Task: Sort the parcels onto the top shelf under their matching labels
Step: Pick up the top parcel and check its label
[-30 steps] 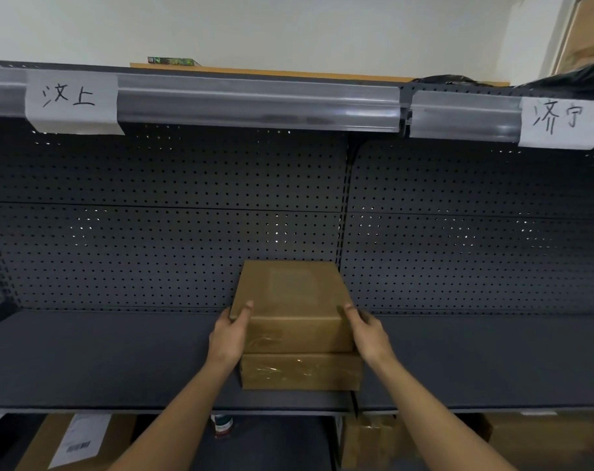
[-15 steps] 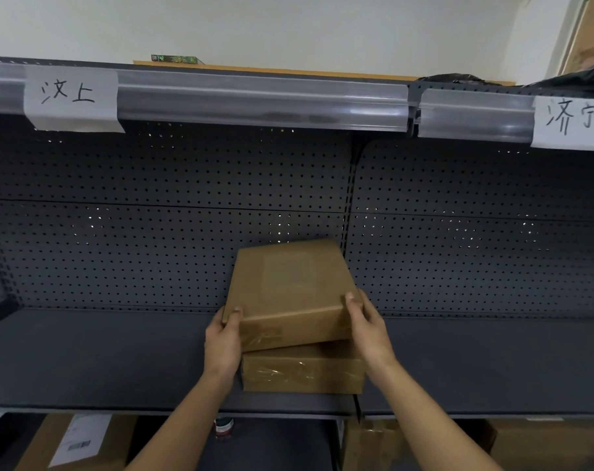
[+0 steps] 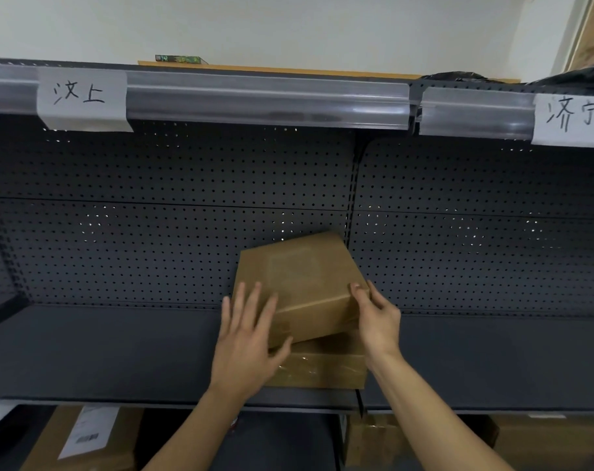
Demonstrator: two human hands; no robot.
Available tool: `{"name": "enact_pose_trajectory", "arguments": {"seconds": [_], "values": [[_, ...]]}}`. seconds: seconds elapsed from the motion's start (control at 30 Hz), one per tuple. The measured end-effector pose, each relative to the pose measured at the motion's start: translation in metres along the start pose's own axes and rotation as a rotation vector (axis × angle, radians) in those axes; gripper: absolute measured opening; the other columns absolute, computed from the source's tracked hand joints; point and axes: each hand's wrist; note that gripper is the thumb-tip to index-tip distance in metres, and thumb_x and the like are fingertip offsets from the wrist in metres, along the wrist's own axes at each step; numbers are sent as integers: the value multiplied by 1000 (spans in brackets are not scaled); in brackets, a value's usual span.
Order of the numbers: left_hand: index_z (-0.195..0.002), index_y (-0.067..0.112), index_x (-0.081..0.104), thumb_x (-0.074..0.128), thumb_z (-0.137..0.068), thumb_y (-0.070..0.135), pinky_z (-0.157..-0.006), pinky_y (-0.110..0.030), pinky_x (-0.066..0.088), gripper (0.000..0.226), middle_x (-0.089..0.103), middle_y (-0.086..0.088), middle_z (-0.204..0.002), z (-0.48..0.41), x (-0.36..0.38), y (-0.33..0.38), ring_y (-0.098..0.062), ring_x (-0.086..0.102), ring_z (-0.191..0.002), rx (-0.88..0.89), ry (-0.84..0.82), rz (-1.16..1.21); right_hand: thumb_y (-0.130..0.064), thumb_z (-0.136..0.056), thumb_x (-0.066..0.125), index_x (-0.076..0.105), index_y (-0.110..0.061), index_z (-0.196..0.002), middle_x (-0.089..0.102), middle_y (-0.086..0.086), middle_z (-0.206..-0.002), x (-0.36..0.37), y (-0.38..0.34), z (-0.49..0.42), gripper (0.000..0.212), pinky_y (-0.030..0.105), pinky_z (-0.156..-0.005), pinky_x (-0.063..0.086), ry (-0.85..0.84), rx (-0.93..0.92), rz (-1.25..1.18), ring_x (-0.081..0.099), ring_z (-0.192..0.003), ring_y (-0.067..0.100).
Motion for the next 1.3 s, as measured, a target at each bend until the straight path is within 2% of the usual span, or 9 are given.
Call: {"name": "enact_pose_trajectory", "arguments": {"seconds": [0.2, 0.3, 0.53, 0.73, 0.9, 1.07, 1.13, 1.2, 1.3], "values": [[-152, 22, 37, 91, -56, 40, -108, -62, 35, 112, 53, -21, -144, -4, 1, 17, -43, 50, -130, 52, -20, -117, -41, -88, 72, 54, -20, -144, 65, 0, -137, 8, -8, 11, 62, 42, -114, 42, -56, -52, 37, 55, -130, 18], [-147, 23, 40, 93, -50, 33, -96, -58, 42, 111, 59, -19, -133, -3, -1, 18, -40, 57, -116, 31, 29, -113, -43, -86, 74, 55, -22, -143, 66, -2, -134, 8, -12, 14, 64, 43, -113, 42, -76, -57, 31, 56, -128, 17], [-144, 20, 40, 94, -50, 37, -95, -56, 44, 110, 61, -14, -132, -4, -6, 17, -37, 58, -115, -126, 85, 18, -49, -95, 59, 49, -22, -148, 55, -5, -145, 1, -21, 25, 60, 24, -102, 35, -177, -212, 93, 47, -125, 5], [-150, 28, 25, 89, -61, 48, -107, -55, 42, 111, 48, -7, -145, -10, -27, 17, -28, 46, -134, -529, 230, 568, -50, -98, 53, 52, -28, -143, 53, -7, -146, -11, -3, 25, 50, 39, -117, 36, -180, -138, 157, 46, -137, 13], [-152, 30, 21, 92, -63, 39, -111, -42, 39, 114, 46, 3, -146, -9, -37, 22, -19, 45, -133, -697, 307, 1031, -44, -100, 53, 49, -23, -146, 51, -6, -148, -15, 19, 27, 51, 27, -108, 34, -286, -68, 232, 47, -135, 12], [-144, 30, 35, 89, -68, 35, -104, -47, 49, 93, 63, 5, -127, -3, -31, 35, -15, 62, -114, -910, 272, 1453, -78, -71, 66, 36, -34, -154, 47, -13, -152, -4, 42, 37, 98, 45, -121, 29, -445, 164, 189, 41, -143, 16], [-143, 32, 37, 88, -68, 38, -100, -51, 52, 91, 66, 2, -124, 1, -24, 40, -18, 65, -111, -990, 237, 1584, -60, -80, 71, 40, -37, -151, 59, -9, -144, 1, 50, 41, 81, 43, -114, 42, -537, 263, -15, 53, -133, 15], [-143, 32, 36, 87, -70, 37, -98, -54, 53, 89, 66, 2, -125, 6, -19, 46, -20, 66, -111, -1040, 213, 1651, -42, -92, 66, 46, -45, -142, 69, -4, -133, 5, 52, 48, 55, 39, -92, 57, -567, 304, -128, 62, -124, 23], [-142, 31, 35, 83, -77, 30, -94, -58, 54, 81, 65, -3, -128, 11, -14, 51, -24, 65, -112, -1065, 200, 1728, -36, -95, 63, 46, -53, -137, 70, -3, -130, 6, 53, 51, 49, 42, -79, 59, -571, 295, -215, 61, -124, 29]]}}
Point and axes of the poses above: each hand's wrist, its own z-axis away from the middle knuckle, its own x-axis out of the palm, y = z × x
